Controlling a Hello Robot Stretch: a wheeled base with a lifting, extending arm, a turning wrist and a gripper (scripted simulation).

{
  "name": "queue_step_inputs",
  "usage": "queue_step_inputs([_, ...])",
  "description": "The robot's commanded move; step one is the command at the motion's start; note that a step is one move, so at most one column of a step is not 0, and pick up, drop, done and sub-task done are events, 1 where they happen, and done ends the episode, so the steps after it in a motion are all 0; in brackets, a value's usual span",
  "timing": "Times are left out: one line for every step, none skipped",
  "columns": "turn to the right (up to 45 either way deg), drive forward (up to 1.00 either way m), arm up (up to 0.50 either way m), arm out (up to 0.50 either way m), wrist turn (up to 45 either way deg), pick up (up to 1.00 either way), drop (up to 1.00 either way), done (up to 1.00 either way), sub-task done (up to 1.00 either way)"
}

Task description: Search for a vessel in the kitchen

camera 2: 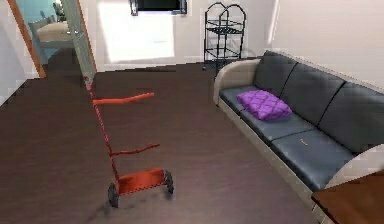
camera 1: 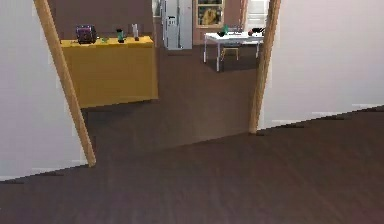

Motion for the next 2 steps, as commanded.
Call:
queue_step_inputs([-12.0, 0.0, 0.0, 0.0, 0.0, 0.0, 0.0, 0.0, 0.0])
queue_step_inputs([0.0, 1.0, 0.0, 0.0, 0.0, 0.0, 0.0, 0.0, 0.0])
